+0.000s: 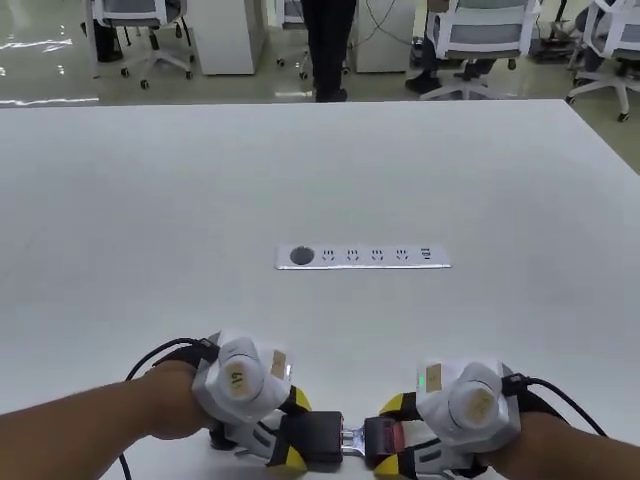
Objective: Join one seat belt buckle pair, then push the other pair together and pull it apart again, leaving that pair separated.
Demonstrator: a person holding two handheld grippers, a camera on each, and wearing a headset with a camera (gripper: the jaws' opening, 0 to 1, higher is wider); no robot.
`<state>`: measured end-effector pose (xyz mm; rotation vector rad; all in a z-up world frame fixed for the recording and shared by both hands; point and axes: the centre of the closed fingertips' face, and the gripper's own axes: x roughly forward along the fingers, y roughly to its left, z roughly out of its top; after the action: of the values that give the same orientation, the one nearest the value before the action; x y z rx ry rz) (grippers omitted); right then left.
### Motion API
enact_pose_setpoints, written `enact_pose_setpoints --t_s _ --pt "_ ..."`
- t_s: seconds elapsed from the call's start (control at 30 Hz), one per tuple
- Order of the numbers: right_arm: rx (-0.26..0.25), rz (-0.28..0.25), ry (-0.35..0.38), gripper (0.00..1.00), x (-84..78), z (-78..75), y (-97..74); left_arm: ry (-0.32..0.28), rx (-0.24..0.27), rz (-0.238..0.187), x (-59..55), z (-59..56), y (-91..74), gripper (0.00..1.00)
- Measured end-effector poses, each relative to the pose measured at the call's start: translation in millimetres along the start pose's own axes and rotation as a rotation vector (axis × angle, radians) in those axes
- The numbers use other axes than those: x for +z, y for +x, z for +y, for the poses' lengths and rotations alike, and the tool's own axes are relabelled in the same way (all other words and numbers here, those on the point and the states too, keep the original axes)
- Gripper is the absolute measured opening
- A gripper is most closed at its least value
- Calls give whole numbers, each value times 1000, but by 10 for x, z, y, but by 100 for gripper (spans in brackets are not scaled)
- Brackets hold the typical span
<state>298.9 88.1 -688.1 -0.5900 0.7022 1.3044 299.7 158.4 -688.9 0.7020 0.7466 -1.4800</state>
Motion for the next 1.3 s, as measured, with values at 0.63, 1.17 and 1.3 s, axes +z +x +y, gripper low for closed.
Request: enact_pose_setpoints --t_s 0.63,1.17,1.3 --pt "-7 2 13 35 -372 -8 -313 13 -13 -2 -9 -5 2 34" --pt "-37 -7 42 35 -610 -27 -473 12 -16 -3 -22 4 -9 34" --pt "-37 -4 48 35 -663 -24 -507 13 -17 -4 -34 10 -8 34"
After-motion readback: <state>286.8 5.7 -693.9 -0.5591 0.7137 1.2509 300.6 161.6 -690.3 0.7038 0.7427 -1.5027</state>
